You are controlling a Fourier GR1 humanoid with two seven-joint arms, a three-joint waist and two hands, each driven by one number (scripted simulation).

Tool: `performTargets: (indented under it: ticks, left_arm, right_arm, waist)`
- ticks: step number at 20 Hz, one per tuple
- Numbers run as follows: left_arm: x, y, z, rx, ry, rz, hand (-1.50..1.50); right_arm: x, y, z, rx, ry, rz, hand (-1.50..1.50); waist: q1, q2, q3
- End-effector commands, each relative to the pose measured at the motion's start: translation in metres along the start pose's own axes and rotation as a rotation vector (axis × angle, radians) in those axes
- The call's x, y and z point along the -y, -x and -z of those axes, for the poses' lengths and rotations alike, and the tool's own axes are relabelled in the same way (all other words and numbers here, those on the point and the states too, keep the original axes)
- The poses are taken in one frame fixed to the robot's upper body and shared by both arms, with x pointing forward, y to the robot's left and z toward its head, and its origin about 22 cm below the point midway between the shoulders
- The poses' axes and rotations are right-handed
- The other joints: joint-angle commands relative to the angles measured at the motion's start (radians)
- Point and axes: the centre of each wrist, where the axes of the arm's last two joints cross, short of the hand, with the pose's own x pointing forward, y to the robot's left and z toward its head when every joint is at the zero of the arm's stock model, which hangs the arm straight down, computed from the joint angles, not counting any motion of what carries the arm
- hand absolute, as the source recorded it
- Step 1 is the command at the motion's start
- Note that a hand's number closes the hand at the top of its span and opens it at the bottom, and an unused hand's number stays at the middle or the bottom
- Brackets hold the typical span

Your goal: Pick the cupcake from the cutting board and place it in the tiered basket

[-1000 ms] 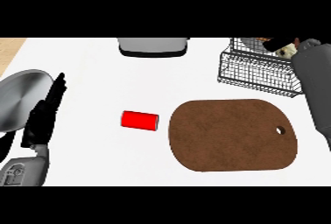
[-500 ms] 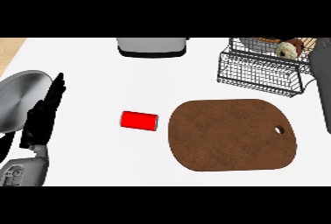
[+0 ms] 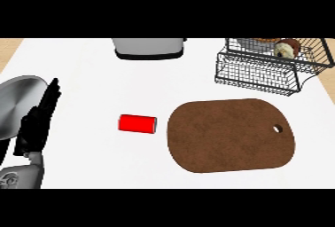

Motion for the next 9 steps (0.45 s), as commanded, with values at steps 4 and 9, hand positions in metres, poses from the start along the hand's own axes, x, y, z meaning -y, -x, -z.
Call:
performTargets:
  ticks: [4, 9]
  left_arm:
    - [0.006, -0.005, -0.011, -0.006, -0.024, 0.011, 0.00]
    - [0.001, -0.003, 0.000, 0.001, -0.002, 0.003, 0.00]
  right_arm:
    - [0.077, 0.071, -0.030, -0.035, -0.031, 0.039, -1.50]
    - [0.137, 0.119, -0.048, -0.011, 0.004, 0.135, -1.50]
  waist:
    - [-0.024, -0.006, 0.002]
    - [-0.006, 0.003, 0.001]
